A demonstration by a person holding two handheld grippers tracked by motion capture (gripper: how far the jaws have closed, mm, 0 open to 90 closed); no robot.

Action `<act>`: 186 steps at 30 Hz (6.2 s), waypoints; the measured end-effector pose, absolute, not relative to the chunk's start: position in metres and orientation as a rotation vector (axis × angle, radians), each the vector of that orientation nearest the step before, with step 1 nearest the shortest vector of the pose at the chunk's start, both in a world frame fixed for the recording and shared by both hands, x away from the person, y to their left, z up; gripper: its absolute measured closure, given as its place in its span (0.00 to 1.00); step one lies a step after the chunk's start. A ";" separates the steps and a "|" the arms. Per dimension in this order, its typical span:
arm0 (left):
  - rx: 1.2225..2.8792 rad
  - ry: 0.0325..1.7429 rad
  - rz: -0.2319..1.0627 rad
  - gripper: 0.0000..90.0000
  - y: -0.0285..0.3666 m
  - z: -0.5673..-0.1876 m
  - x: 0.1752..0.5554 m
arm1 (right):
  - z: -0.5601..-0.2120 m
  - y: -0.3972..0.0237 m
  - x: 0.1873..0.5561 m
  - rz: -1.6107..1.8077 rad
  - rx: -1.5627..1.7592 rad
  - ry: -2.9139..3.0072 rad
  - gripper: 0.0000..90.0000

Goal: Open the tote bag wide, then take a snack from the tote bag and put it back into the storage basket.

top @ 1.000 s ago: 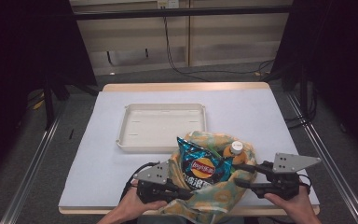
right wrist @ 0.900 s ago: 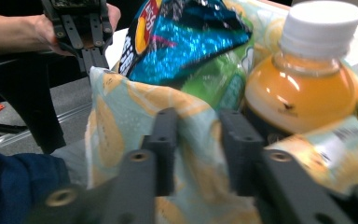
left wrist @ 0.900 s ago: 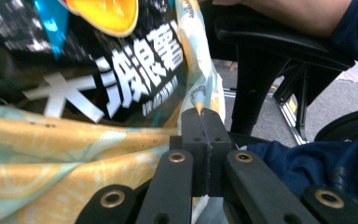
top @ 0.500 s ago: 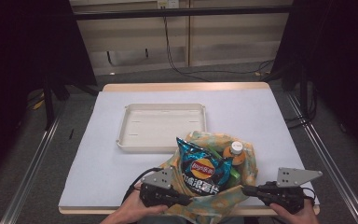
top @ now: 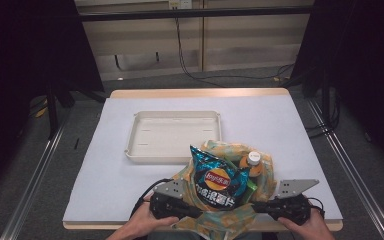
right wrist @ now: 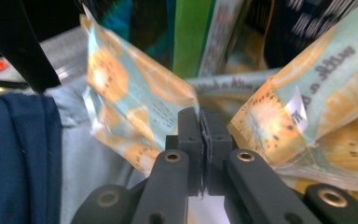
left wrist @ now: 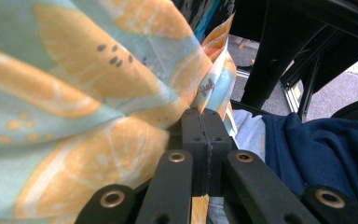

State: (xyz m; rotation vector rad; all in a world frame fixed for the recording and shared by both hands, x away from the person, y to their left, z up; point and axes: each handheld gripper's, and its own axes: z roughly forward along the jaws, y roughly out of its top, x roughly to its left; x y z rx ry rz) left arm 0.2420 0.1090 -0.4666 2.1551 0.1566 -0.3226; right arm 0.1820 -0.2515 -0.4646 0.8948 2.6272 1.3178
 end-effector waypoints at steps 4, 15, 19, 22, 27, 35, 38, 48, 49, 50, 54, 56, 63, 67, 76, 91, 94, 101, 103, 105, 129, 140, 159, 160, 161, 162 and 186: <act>2.166 0.149 -0.307 0.99 0.110 -0.465 0.241 | -0.465 -0.248 0.182 1.297 0.888 2.627 0.94; 2.005 0.169 -0.224 0.87 0.137 -0.431 0.240 | -0.433 -0.275 0.166 1.548 0.881 2.369 0.63; 1.940 0.198 -0.172 0.86 0.149 -0.418 0.247 | -0.421 -0.285 0.165 1.587 0.901 2.274 0.61; 1.890 0.242 -0.113 0.85 0.157 -0.405 0.257 | -0.416 -0.290 0.171 1.556 0.943 2.200 0.60; 1.854 0.298 -0.037 0.68 0.157 -0.392 0.280 | -0.414 -0.293 0.189 1.512 1.001 2.158 0.55; 1.944 0.335 -0.019 0.76 0.133 -0.410 0.306 | -0.422 -0.286 0.208 1.477 1.036 2.203 0.52; 1.944 0.392 -0.011 0.99 0.133 -0.416 0.313 | -0.422 -0.283 0.213 1.483 1.033 2.218 0.53; 2.095 0.500 -0.028 1.00 0.139 -0.446 0.323 | -0.437 -0.278 0.214 1.457 1.045 2.264 0.64; 2.098 0.502 -0.028 1.00 0.139 -0.448 0.322 | -0.437 -0.279 0.214 1.461 1.047 2.258 0.69; 2.109 0.504 -0.040 1.00 0.140 -0.451 0.322 | -0.437 -0.280 0.214 1.463 1.046 2.254 0.74; 2.141 0.498 -0.062 1.00 0.139 -0.461 0.319 | -0.436 -0.283 0.212 1.460 1.056 2.233 0.91; 2.143 0.492 -0.078 1.00 0.137 -0.464 0.318 | -0.437 -0.285 0.212 1.454 1.065 2.228 0.98; 2.146 0.487 -0.085 1.00 0.134 -0.468 0.319 | -0.449 -0.290 0.216 1.361 1.147 2.250 1.00; 2.148 0.483 -0.093 1.00 0.134 -0.470 0.319 | -0.454 -0.288 0.215 1.321 1.139 2.279 1.00; 2.058 0.505 -0.072 0.82 0.141 -0.459 0.315 | -0.452 -0.287 0.206 1.376 1.075 2.245 0.83; 1.901 0.452 -0.048 0.45 0.152 -0.435 0.305 | -0.435 -0.294 0.188 1.515 1.092 2.048 0.35; 1.877 0.456 -0.039 0.40 0.153 -0.430 0.303 | -0.434 -0.293 0.186 1.532 1.083 2.046 0.28; 1.823 0.419 -0.044 0.40 0.158 -0.415 0.297 | -0.435 -0.287 0.173 1.548 1.098 2.037 0.19; 1.831 0.392 -0.043 0.41 0.155 -0.411 0.295 | -0.435 -0.286 0.170 1.552 1.106 2.042 0.18; 1.829 0.374 -0.048 0.43 0.153 -0.407 0.293 | -0.435 -0.286 0.165 1.542 1.102 2.038 0.17; 1.803 0.287 -0.067 0.29 0.130 -0.374 0.284 | -0.432 -0.287 0.155 1.632 1.082 1.917 0.00; 1.842 0.279 -0.100 0.22 0.103 -0.377 0.307 | -0.434 -0.288 0.159 1.608 1.081 1.935 0.01; 1.861 0.222 -0.142 0.73 0.095 -0.385 0.308 | -0.435 -0.286 0.162 1.601 1.080 1.972 0.01; 1.851 0.222 -0.144 0.77 0.095 -0.385 0.309 | -0.435 -0.286 0.162 1.601 1.077 1.975 0.01; 1.858 0.227 -0.146 0.80 0.096 -0.385 0.309 | -0.436 -0.286 0.162 1.600 1.078 1.973 0.01; 1.857 0.231 -0.146 0.82 0.096 -0.386 0.309 | -0.436 -0.286 0.162 1.603 1.084 1.970 0.01; 1.853 0.195 -0.172 1.00 0.091 -0.377 0.304 | -0.435 -0.290 0.164 1.608 1.094 1.958 0.01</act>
